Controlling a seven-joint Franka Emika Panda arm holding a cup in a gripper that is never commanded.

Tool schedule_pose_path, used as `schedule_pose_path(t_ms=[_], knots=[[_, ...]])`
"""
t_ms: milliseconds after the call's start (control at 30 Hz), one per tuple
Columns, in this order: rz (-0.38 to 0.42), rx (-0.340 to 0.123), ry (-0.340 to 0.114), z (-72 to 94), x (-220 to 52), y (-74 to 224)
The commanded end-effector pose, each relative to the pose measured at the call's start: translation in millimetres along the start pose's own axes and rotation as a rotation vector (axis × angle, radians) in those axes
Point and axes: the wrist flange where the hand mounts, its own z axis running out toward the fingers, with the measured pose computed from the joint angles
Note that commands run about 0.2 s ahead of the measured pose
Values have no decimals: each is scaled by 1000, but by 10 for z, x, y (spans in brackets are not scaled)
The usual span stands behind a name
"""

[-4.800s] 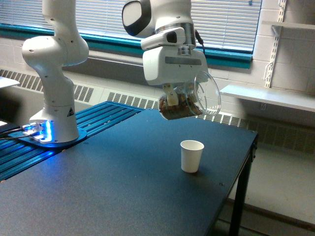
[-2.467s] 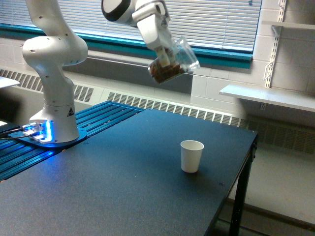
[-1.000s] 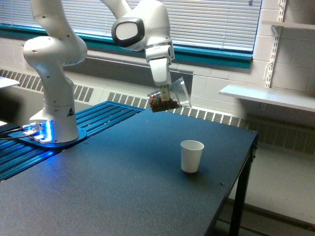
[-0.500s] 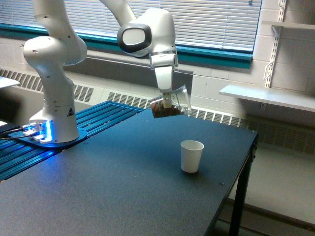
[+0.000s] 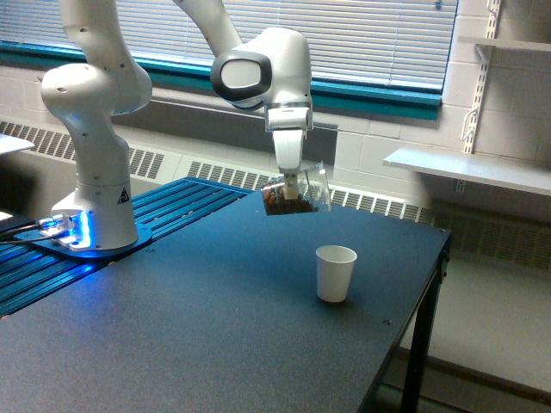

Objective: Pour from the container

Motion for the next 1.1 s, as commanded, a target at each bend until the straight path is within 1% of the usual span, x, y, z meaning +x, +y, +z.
schedule_pose_path(t_ms=[33,267,500,833,1100], knots=[[11,-10,-9,46,-28,-100],[10,-21,-23,128,-49,-155],[9,-34,-26,172,-11,-202],[28,-67,-36,242,19,-225],[24,-98,-50,299,8,-226]])
